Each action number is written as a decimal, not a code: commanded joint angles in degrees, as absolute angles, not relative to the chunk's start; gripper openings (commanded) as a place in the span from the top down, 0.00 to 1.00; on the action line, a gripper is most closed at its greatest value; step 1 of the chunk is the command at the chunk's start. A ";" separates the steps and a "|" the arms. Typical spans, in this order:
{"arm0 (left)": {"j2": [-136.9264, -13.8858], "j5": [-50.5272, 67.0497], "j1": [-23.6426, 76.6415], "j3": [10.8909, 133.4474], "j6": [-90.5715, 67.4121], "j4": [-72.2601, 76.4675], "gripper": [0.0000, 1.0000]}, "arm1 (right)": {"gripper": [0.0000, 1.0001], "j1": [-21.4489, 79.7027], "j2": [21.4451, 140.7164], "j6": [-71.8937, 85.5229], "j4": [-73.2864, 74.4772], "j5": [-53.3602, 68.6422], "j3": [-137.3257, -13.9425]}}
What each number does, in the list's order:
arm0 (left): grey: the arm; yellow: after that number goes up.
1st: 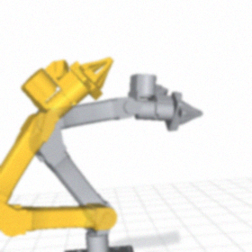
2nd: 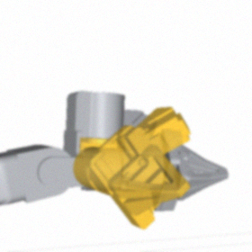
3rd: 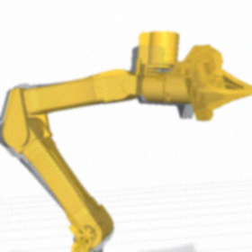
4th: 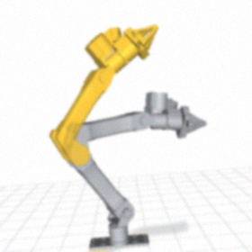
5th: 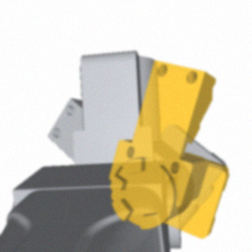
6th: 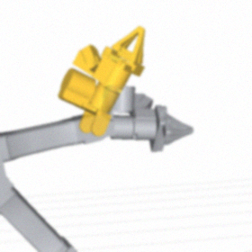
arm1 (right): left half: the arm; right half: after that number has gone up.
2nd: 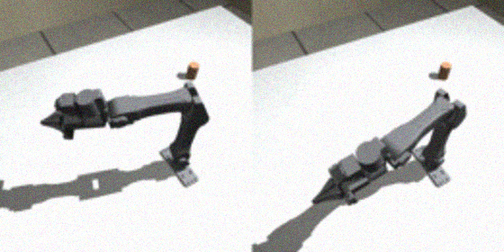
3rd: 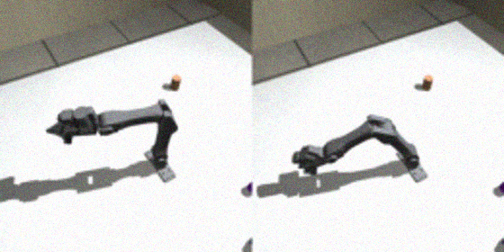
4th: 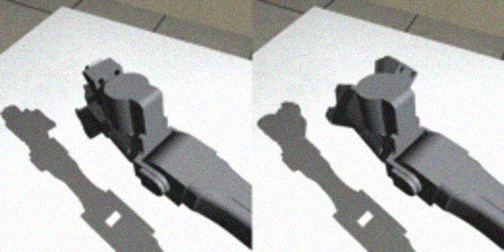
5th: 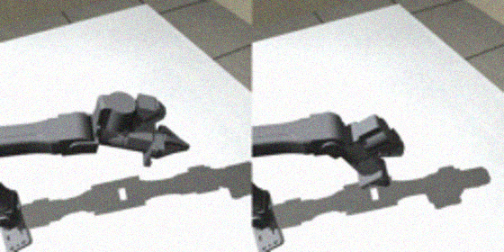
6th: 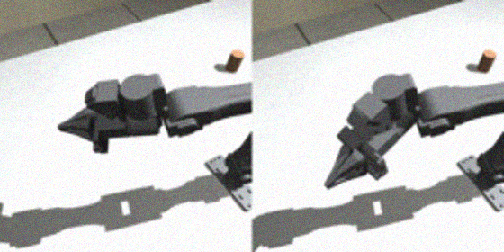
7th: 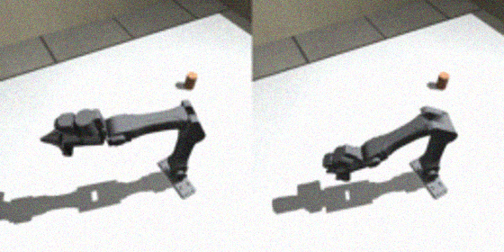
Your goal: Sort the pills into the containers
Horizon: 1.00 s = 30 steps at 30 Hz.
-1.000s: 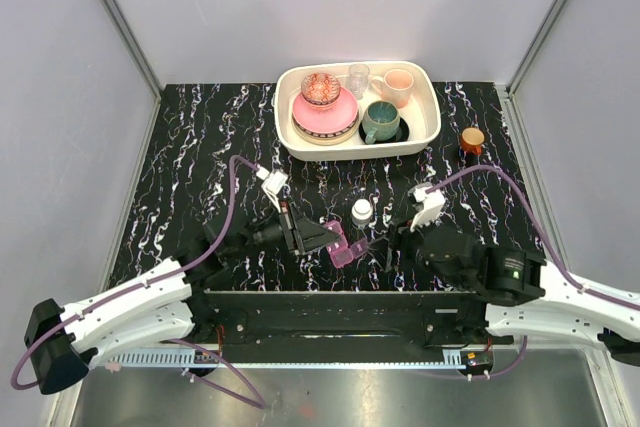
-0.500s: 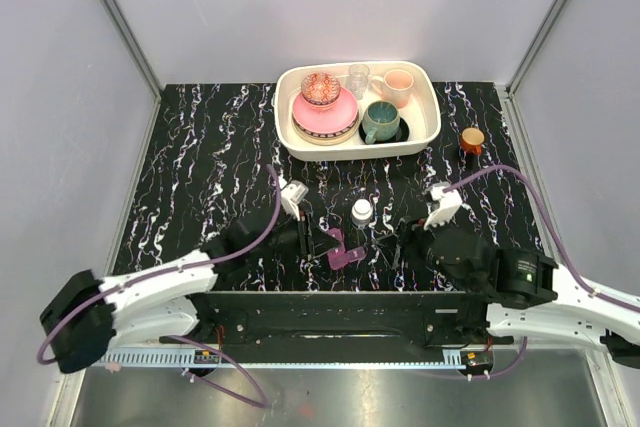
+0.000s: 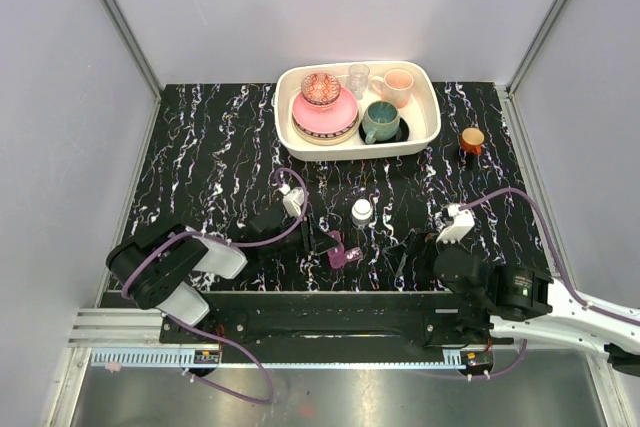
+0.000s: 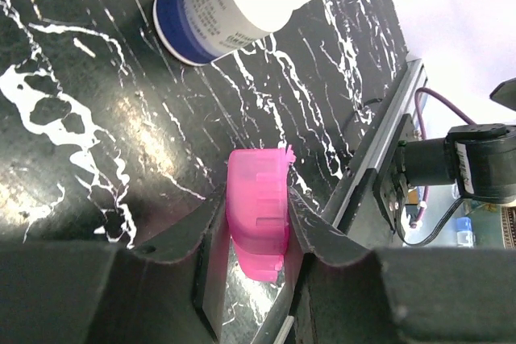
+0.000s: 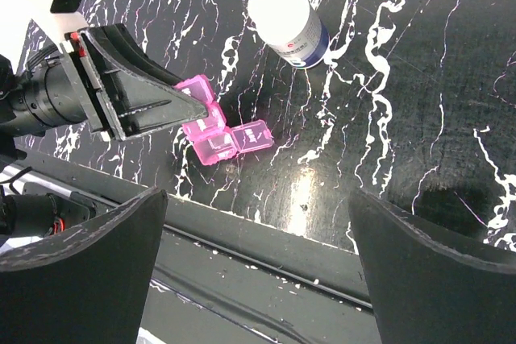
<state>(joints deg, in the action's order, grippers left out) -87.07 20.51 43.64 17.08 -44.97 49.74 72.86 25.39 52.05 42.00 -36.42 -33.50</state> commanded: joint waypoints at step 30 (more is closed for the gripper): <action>-82.36 11.08 42.36 23.03 -35.51 31.48 0.39 | 0.00 66.55 53.87 47.56 40.78 -41.33 -48.33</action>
<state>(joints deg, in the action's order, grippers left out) -87.50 15.53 42.61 21.26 -38.37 36.93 70.96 51.44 50.39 40.66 -42.39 -42.94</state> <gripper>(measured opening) 0.568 0.994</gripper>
